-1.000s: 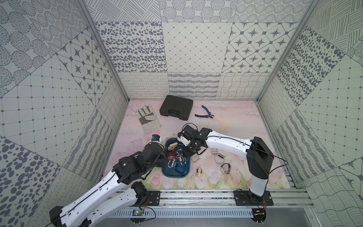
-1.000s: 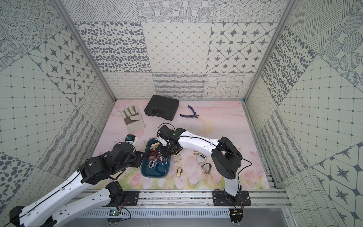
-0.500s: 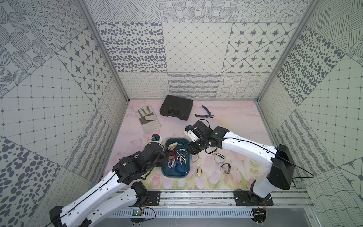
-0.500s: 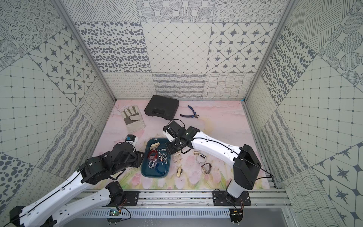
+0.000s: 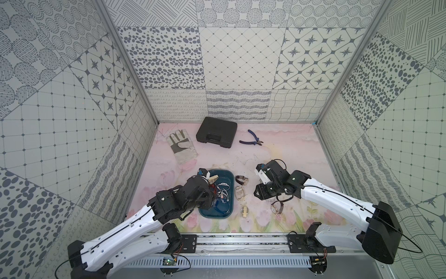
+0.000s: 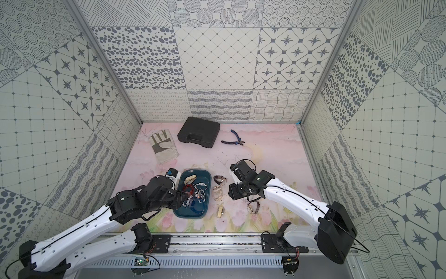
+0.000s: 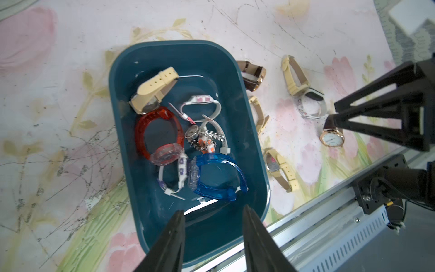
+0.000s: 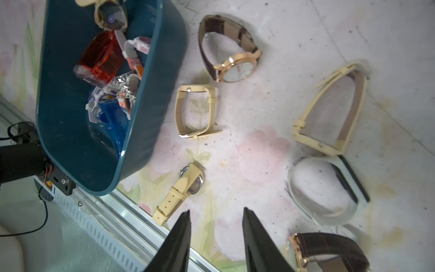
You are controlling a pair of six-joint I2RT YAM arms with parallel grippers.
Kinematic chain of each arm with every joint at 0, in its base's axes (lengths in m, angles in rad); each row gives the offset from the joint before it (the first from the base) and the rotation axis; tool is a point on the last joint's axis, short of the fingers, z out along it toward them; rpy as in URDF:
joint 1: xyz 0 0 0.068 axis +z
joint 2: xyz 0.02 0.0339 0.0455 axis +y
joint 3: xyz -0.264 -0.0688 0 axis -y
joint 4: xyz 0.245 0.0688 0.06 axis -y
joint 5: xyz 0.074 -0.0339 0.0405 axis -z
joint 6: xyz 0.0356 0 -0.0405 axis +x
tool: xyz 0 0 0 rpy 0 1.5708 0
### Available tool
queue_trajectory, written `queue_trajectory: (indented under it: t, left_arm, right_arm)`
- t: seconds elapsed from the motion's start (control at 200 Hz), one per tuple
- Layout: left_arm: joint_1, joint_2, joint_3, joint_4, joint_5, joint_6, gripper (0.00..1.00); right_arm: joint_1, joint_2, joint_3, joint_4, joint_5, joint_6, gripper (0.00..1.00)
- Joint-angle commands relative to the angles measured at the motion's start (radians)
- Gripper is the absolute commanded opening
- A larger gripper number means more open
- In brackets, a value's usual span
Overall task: Put the watch into the storage box
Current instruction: Place the watch in the storage box, then pick up the watch at the center of the board.
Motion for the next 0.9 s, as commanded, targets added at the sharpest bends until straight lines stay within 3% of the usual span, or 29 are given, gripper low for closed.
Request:
queue_trajectory:
  t: [0.0, 0.155, 0.25, 0.435, 0.56, 0.896]
  left_arm:
    - [-0.180, 0.098, 0.039, 0.082, -0.024, -0.009, 0.46]
    - [-0.398, 0.308, 0.141, 0.070, -0.190, -0.053, 0.46]
    - [-0.478, 0.466, 0.233, 0.030, -0.262, -0.089, 0.46]
    - [-0.508, 0.724, 0.359, 0.008, -0.212, -0.112, 0.45]
    - [-0.528, 0.874, 0.463, -0.068, -0.247, -0.125, 0.45]
    - [-0.534, 1.076, 0.593, -0.176, -0.311, -0.137, 0.46]
  right_arm:
    - [-0.068, -0.075, -0.044, 0.049, -0.024, 0.031, 0.41]
    - [-0.169, -0.144, -0.068, 0.035, -0.052, 0.026, 0.42]
    - [-0.237, -0.187, -0.078, 0.026, -0.079, 0.014, 0.43]
    - [-0.319, -0.249, -0.062, -0.023, -0.099, -0.017, 0.43]
    - [-0.345, -0.275, -0.062, -0.027, -0.126, -0.024, 0.43]
    - [-0.348, -0.278, -0.070, -0.009, -0.156, -0.033, 0.43]
